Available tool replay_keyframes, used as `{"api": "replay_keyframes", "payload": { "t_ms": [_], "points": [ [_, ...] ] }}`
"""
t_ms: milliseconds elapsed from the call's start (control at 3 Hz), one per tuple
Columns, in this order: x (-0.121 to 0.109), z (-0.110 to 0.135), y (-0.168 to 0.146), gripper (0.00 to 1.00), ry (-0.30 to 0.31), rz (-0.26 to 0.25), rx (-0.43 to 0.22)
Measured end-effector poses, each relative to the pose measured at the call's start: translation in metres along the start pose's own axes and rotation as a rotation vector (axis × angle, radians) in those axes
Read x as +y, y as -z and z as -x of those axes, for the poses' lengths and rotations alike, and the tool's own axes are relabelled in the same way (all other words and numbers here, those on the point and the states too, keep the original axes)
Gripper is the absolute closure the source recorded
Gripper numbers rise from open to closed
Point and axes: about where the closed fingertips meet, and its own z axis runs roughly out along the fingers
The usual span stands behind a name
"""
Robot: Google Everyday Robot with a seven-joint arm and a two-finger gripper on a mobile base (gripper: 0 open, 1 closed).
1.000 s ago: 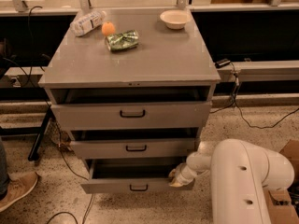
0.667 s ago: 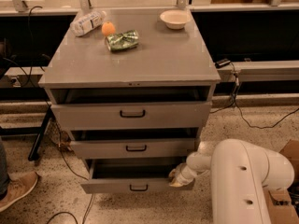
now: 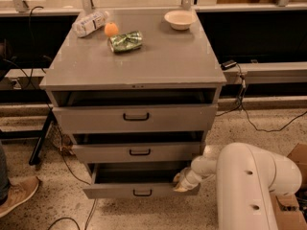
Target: Open bottom drawer
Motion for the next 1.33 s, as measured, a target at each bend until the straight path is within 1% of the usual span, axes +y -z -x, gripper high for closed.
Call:
{"api": "replay_keyframes", "payload": {
  "t_ms": [333, 667, 1000, 1333],
  "points": [
    [0.002, 0.001, -0.002, 0.11, 0.0, 0.004, -0.001],
    [0.003, 0.001, -0.003, 0.0, 0.0, 0.006, -0.002],
    [0.004, 0.0, -0.005, 0.0, -0.003, 0.012, -0.004],
    [0.01, -0.006, -0.012, 0.0, -0.014, 0.043, -0.016]
  ]
}}
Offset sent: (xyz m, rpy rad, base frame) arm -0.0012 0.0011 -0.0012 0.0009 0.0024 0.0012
